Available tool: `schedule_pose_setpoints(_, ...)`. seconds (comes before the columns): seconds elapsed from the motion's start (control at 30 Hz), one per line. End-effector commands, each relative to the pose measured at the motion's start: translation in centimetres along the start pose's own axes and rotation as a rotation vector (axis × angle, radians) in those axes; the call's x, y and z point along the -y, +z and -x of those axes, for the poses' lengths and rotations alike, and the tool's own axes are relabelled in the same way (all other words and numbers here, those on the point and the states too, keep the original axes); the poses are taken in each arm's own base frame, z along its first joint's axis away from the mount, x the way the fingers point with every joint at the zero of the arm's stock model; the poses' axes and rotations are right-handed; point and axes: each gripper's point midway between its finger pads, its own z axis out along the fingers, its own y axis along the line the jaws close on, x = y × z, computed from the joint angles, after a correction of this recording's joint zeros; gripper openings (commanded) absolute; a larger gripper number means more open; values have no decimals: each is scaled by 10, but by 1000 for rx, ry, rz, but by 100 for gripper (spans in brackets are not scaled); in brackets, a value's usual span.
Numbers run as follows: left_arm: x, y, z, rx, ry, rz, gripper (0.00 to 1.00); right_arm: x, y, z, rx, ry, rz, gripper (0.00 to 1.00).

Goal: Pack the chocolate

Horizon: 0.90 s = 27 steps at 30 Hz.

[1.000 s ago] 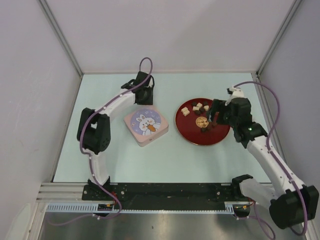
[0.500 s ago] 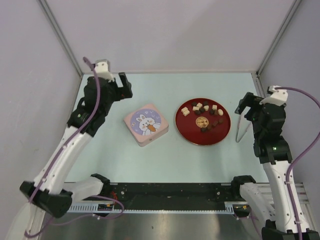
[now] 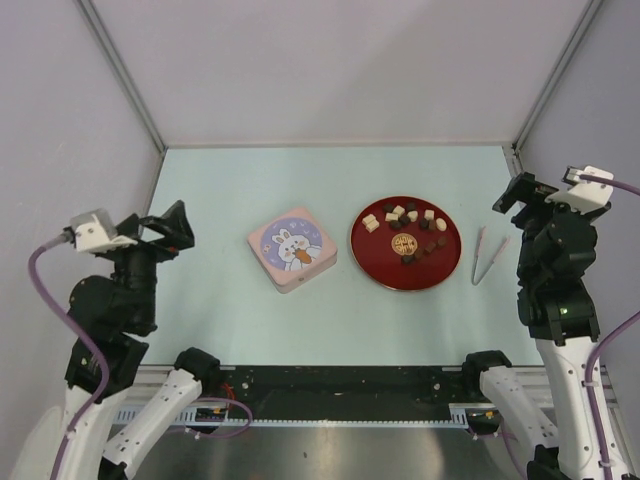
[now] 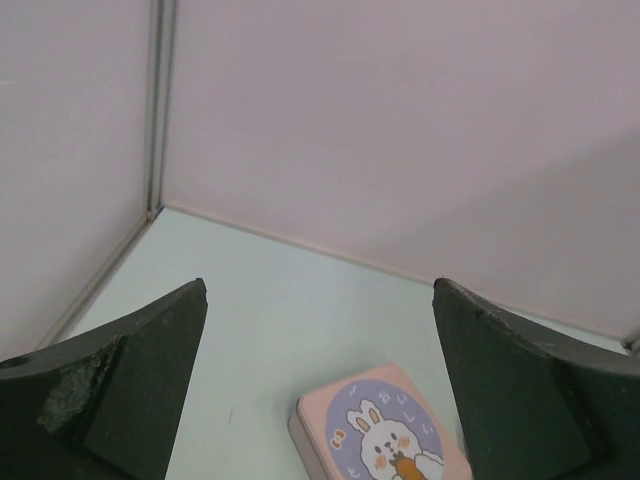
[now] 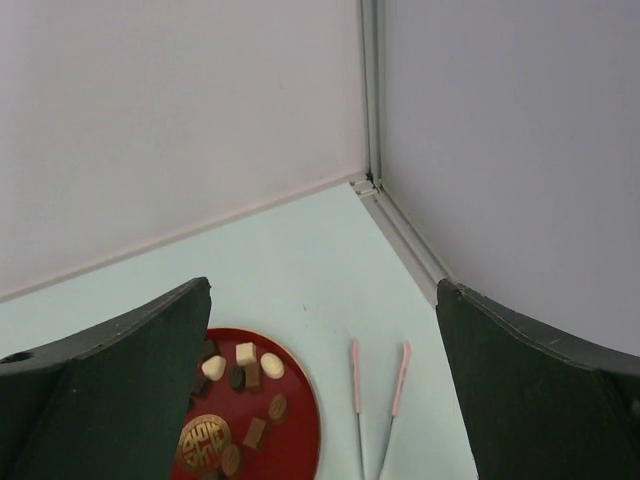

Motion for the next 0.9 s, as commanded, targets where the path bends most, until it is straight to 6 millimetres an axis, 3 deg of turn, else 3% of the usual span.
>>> schedule_pose_setpoints(0.0,-21,-14,32,106,25,75,100,5,1,38,117,33,-33,100)
schedule_pose_setpoints(0.23,-35,-31,62,195,8,109,100,4,3,42,134,44,-30,100)
schedule_pose_setpoints(0.87,-45,-42,91,277,15,149,100,10,2,46,149,47,-50,100)
